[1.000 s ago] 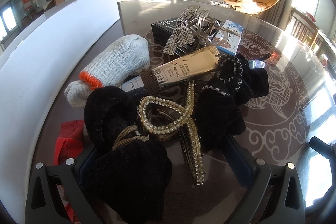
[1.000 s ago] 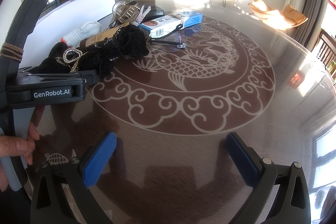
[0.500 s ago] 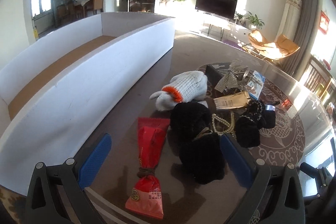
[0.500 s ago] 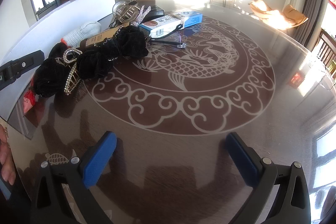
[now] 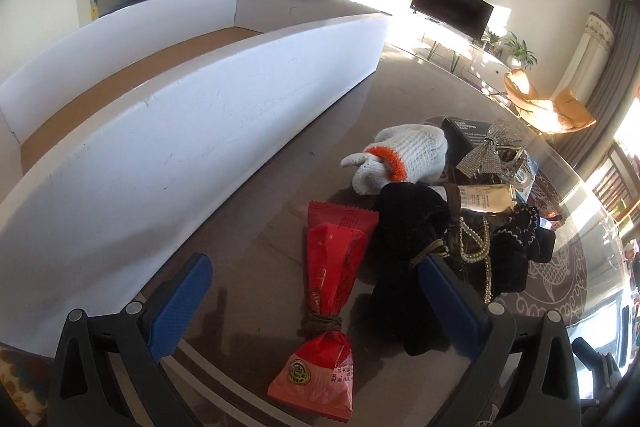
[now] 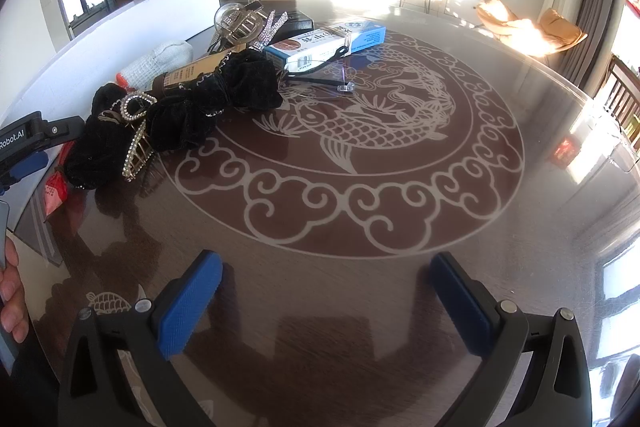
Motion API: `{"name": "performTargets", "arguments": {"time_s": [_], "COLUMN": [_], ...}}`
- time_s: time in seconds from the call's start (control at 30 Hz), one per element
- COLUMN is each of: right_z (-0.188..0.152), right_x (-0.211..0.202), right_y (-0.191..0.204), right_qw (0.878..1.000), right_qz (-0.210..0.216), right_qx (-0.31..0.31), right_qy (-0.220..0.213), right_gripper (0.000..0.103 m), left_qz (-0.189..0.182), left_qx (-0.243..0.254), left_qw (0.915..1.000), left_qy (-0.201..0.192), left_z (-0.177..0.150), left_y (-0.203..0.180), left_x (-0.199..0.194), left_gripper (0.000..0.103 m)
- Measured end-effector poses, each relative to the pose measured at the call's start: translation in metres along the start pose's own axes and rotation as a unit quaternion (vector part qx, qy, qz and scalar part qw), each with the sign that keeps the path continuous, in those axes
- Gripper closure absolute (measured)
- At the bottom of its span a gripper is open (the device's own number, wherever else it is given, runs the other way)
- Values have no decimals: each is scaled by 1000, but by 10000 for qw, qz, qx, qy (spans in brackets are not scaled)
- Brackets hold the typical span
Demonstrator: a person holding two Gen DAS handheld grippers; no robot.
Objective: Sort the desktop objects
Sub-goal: 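Move the left tool to the red snack bag and close on it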
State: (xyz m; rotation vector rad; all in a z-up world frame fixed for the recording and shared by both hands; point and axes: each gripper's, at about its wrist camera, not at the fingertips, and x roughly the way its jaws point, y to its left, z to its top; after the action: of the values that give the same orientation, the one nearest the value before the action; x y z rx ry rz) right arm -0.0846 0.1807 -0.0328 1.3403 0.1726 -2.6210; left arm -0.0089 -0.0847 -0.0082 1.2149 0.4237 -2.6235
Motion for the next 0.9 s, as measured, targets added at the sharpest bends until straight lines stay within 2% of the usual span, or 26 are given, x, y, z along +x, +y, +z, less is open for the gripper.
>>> {"name": "performTargets", "arguments": {"time_s": [0.17, 0.4, 0.5, 0.7, 0.9], "right_z": [0, 0, 0, 0, 0], "right_x": [-1, -1, -1, -1, -1], "right_y": [0, 0, 0, 0, 0], "right_qw": [10000, 10000, 10000, 10000, 10000], "right_qz": [1, 2, 2, 3, 3], "right_qx": [-1, -2, -2, -3, -2], "right_qy": [0, 0, 0, 1, 0], "right_gripper": [0, 0, 0, 0, 0], "left_qz": [183, 13, 112, 210, 73], "left_qx": [126, -148, -46, 520, 1294], "left_qw": [9997, 9991, 9992, 9974, 9899], "left_qy": [141, 392, 372, 459, 569], "left_z": [0, 6, 7, 6, 1], "left_y": [-7, 0, -5, -30, -65], "left_x": [11, 27, 31, 37, 40], "left_gripper": [0, 0, 0, 0, 0]}}
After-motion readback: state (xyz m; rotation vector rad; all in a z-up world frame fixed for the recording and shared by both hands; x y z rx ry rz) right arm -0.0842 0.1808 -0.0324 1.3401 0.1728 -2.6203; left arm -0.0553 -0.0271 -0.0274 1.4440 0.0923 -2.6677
